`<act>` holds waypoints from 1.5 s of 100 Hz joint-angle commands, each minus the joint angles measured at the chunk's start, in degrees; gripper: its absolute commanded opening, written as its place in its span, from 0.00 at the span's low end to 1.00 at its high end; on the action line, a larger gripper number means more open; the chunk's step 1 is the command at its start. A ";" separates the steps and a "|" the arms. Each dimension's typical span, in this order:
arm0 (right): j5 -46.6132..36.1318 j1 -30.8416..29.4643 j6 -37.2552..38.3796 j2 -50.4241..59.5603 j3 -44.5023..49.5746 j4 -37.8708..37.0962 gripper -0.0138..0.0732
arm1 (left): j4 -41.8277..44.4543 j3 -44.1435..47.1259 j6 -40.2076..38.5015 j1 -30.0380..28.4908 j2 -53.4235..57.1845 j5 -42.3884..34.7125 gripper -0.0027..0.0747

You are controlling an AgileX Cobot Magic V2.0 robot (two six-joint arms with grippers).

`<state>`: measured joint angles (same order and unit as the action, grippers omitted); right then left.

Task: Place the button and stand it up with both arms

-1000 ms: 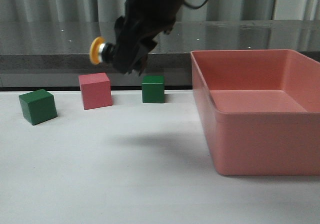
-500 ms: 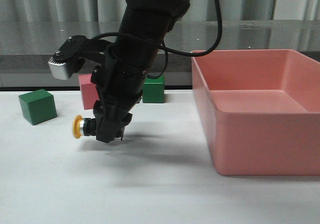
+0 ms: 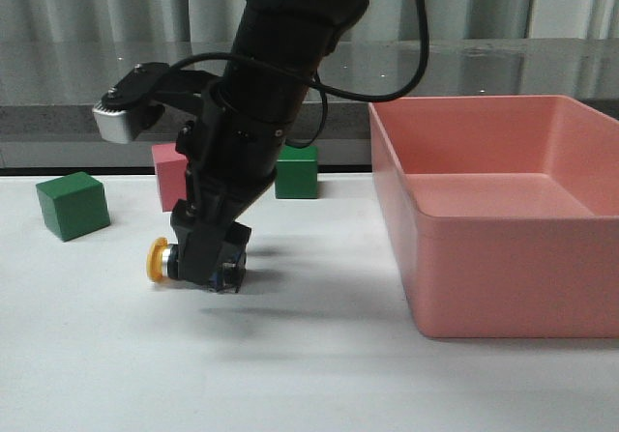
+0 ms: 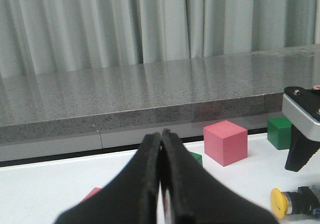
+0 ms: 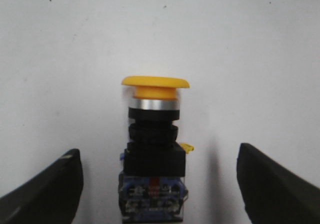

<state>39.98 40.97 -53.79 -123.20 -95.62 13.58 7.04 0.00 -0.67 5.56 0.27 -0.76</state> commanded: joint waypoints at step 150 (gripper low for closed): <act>-26.27 -35.27 28.05 100.27 68.16 1.17 0.09 | -3.32 2.57 -2.24 -0.09 1.58 -5.10 0.01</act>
<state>18.18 5.98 -25.93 -24.36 -26.13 13.92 6.87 0.00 -0.95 5.56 0.27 -0.76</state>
